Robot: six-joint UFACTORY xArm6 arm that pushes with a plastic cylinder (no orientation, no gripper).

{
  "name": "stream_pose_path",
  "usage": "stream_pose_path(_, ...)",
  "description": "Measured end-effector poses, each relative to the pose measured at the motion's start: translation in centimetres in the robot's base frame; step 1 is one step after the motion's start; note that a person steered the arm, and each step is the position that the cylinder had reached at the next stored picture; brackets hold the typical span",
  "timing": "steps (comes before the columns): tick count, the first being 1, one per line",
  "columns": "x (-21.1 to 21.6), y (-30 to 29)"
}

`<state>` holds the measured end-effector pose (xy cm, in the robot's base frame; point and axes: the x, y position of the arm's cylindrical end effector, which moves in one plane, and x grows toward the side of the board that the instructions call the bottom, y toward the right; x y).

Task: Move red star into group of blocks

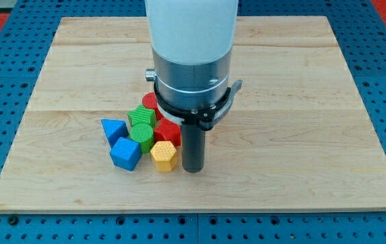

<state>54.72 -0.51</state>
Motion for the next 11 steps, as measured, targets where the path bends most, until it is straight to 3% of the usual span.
stream_pose_path(2,-0.5,-2.8)
stream_pose_path(4,-2.8,5.3)
stream_pose_path(6,-6.6,1.4)
stream_pose_path(8,-7.1,-2.5)
stream_pose_path(11,-7.6,-2.0)
